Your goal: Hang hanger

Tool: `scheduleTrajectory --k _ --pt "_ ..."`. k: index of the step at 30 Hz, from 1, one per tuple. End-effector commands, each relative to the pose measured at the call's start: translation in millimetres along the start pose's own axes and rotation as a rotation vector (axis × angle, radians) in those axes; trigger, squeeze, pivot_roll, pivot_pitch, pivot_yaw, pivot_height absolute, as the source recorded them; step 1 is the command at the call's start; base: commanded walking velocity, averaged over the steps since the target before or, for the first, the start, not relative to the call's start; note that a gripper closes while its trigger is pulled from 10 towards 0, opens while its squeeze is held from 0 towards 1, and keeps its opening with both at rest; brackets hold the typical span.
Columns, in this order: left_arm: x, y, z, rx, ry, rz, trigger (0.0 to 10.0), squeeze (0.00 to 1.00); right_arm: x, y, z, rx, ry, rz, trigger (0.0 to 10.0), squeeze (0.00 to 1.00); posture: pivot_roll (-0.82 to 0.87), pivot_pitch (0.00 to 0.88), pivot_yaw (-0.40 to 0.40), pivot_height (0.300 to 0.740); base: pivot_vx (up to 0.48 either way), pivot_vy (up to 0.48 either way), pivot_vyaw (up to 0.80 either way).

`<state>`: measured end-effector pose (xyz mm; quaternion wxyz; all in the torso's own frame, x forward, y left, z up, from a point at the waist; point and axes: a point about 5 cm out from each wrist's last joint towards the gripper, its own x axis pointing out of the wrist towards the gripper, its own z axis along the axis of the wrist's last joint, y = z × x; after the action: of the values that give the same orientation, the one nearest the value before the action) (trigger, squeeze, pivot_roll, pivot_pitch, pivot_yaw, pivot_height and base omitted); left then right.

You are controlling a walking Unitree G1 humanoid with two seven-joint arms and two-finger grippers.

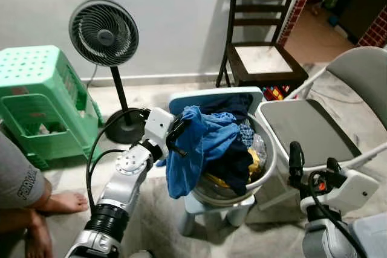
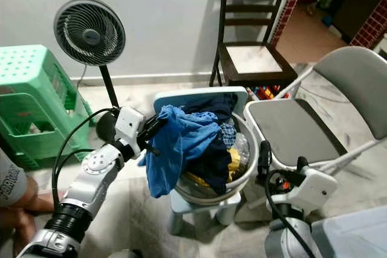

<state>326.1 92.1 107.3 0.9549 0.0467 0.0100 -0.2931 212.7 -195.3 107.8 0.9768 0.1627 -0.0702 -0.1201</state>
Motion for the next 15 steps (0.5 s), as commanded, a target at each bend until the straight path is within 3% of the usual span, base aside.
scheduleTrajectory --k 1,5,6,7,8,9,10,15 --pt "6.1 -2.7 10 0.032 -0.012 -0.005 3.3 0.00 0.3 -4.6 -2 0.021 -0.003 -0.044 10.0 0.00 0.13 0.000 -0.055 0.740 0.000 0.000 0.00" --pt "9.1 -3.8 13 0.031 -0.028 -0.027 3.7 0.00 6.2 -4.5 -2 0.050 -0.023 -0.069 10.0 0.00 0.13 0.000 -0.043 0.740 0.000 0.000 0.00" --pt "9.4 -2.5 11 0.030 -0.018 -0.024 6.4 0.00 7.3 -5.1 -4 0.051 -0.026 -0.072 10.0 0.00 0.13 0.000 -0.036 0.740 0.000 0.000 0.00" --pt "9.7 -1.8 10 0.026 -0.017 -0.022 6.7 0.00 7.7 -5.6 -4 0.051 -0.027 -0.075 10.0 0.00 0.13 0.000 -0.034 0.740 0.000 0.000 0.00" --pt "10.0 -1.7 10 0.023 -0.017 -0.020 6.2 0.00 7.9 -6.2 -5 0.053 -0.028 -0.078 10.0 0.00 0.13 0.000 -0.034 0.740 0.000 0.000 0.00" --pt "10.8 -2.2 10 0.022 -0.017 -0.022 7.5 0.00 8.0 -7.4 -5 0.057 -0.030 -0.085 10.0 0.00 0.13 0.000 -0.032 0.740 0.000 0.000 0.00" --pt "13.0 -2.9 10 0.028 -0.015 -0.020 9.6 0.00 8.2 -10.1 -7 0.065 -0.028 -0.099 10.0 0.00 0.13 0.000 -0.031 0.740 0.000 0.000 0.00" --pt "19.7 -4.5 12 0.031 -0.013 -0.022 10.0 0.00 12.1 -12.2 -9 0.065 -0.028 -0.106 10.0 0.00 0.13 0.000 -0.030 0.740 0.000 0.000 0.00"
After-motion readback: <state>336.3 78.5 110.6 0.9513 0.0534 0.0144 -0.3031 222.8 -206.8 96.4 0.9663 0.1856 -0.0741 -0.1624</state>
